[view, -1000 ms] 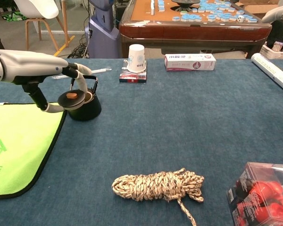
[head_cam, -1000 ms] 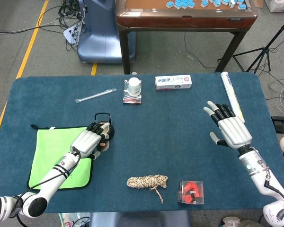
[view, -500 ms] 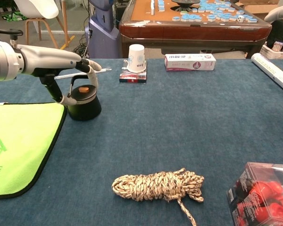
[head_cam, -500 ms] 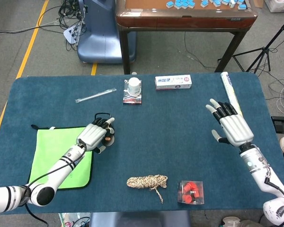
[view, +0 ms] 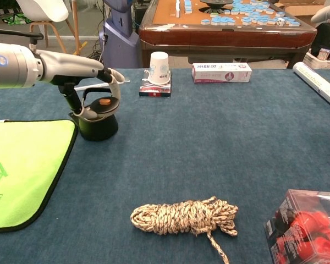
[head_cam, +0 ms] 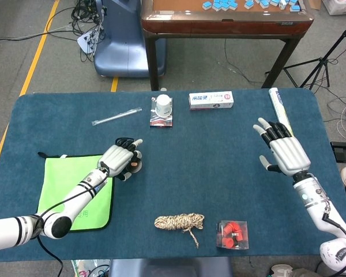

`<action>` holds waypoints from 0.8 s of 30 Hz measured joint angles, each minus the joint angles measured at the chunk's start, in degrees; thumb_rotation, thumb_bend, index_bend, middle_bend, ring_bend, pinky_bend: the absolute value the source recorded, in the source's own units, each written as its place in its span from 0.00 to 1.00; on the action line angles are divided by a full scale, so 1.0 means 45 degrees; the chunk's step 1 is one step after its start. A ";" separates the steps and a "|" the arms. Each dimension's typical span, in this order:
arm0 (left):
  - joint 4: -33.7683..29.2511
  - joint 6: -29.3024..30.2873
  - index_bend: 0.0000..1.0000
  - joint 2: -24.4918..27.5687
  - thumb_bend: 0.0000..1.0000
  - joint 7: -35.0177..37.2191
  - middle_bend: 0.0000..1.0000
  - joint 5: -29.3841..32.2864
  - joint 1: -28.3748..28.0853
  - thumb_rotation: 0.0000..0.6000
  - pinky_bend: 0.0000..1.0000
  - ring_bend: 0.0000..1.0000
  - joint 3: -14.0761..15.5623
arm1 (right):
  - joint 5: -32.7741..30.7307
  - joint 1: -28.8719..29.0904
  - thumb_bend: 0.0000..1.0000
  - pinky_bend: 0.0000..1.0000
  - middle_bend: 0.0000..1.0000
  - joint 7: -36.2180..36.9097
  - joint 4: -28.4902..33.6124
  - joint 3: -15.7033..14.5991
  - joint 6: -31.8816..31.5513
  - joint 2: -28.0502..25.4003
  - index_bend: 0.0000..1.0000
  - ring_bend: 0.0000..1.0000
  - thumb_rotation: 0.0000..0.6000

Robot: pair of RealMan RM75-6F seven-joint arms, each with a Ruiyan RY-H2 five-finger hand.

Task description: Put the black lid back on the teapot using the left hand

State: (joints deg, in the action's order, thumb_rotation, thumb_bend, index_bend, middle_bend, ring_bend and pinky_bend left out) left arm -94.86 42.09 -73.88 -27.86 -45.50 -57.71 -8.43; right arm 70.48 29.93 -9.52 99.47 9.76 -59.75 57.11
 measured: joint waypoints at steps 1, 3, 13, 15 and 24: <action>0.0159 -0.0123 0.33 -0.0036 0.33 0.0104 0.00 -0.0009 -0.0084 1.00 0.00 0.00 -0.0006 | -0.0063 0.0020 0.41 0.00 0.00 -0.0024 -0.0022 0.0019 0.0018 0.0013 0.00 0.00 1.00; 0.0389 -0.0311 0.33 -0.0086 0.33 0.0265 0.00 -0.0027 -0.0208 1.00 0.00 0.00 -0.0019 | -0.0161 0.0055 0.41 0.00 0.00 -0.0051 -0.0070 0.0048 0.0056 0.0039 0.00 0.00 1.00; 0.1628 -0.1324 0.33 -0.0345 0.33 0.1286 0.00 -0.0259 -0.0775 1.00 0.00 0.00 -0.0078 | -0.0686 0.0321 0.41 0.00 0.00 -0.0138 -0.0348 0.0229 0.0354 0.0229 0.00 0.00 1.00; 0.1841 -0.1473 0.33 -0.0400 0.33 0.1498 0.00 -0.0367 -0.0829 1.00 0.00 0.00 -0.0078 | -0.0710 0.0341 0.41 0.00 0.00 -0.0116 -0.0316 0.0269 0.0344 0.0227 0.00 0.00 1.00; 0.2631 -0.1906 0.33 -0.0630 0.33 0.2213 0.00 -0.0939 -0.1122 1.00 0.00 0.00 -0.0041 | -0.0520 0.0260 0.41 0.00 0.00 0.0086 -0.0013 0.0432 -0.0077 0.0028 0.00 0.00 1.00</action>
State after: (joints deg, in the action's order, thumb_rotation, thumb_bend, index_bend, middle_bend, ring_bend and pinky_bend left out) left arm -83.02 33.51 -76.72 -17.90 -49.72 -62.76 -8.61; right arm 68.14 31.10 -9.13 99.41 11.70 -60.10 57.24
